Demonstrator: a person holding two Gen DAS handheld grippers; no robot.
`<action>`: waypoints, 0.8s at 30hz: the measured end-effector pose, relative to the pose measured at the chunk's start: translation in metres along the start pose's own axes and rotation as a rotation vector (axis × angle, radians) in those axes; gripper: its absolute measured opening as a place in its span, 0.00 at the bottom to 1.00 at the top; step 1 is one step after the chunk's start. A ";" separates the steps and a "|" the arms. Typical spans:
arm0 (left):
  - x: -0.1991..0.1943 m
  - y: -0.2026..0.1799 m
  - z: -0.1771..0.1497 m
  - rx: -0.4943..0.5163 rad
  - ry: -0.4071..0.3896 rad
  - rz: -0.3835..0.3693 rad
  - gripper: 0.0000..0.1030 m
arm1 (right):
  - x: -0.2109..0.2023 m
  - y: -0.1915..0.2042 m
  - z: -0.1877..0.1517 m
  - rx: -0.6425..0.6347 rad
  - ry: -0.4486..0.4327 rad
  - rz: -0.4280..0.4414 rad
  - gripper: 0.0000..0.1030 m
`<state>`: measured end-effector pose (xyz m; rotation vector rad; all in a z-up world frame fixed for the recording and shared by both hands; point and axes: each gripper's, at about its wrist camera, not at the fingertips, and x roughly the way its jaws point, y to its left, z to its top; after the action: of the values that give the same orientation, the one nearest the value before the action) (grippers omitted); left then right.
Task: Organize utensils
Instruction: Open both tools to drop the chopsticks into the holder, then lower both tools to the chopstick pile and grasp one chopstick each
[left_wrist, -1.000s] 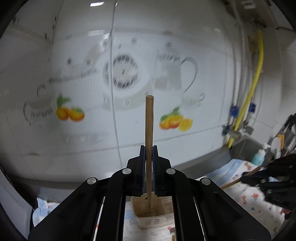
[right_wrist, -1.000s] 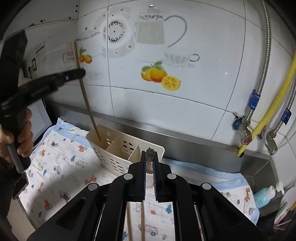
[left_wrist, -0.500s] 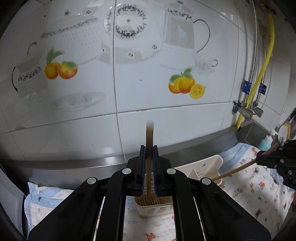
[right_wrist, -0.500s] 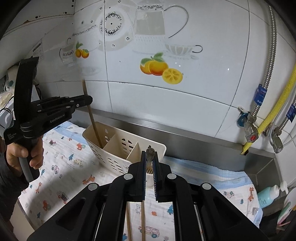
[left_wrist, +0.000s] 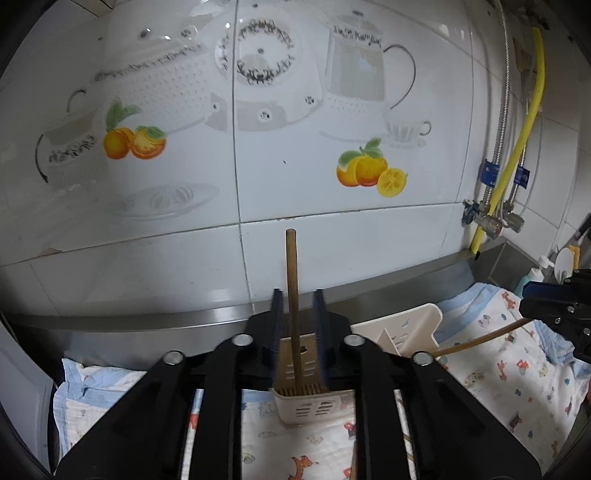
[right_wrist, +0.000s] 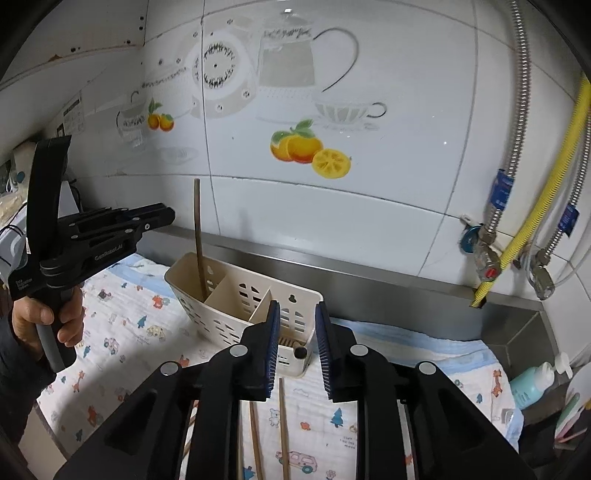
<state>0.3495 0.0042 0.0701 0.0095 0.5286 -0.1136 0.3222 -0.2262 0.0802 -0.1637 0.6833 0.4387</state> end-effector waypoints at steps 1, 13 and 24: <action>-0.004 0.000 -0.001 0.003 0.001 0.003 0.24 | -0.004 0.000 -0.002 0.005 -0.008 0.001 0.19; -0.069 -0.005 -0.025 -0.005 -0.041 -0.012 0.40 | -0.049 0.019 -0.056 0.036 -0.058 0.012 0.27; -0.111 -0.005 -0.085 -0.039 -0.020 -0.034 0.43 | -0.068 0.021 -0.127 0.083 -0.037 0.013 0.27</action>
<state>0.2116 0.0140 0.0529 -0.0391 0.5111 -0.1365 0.1930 -0.2664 0.0263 -0.0731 0.6652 0.4238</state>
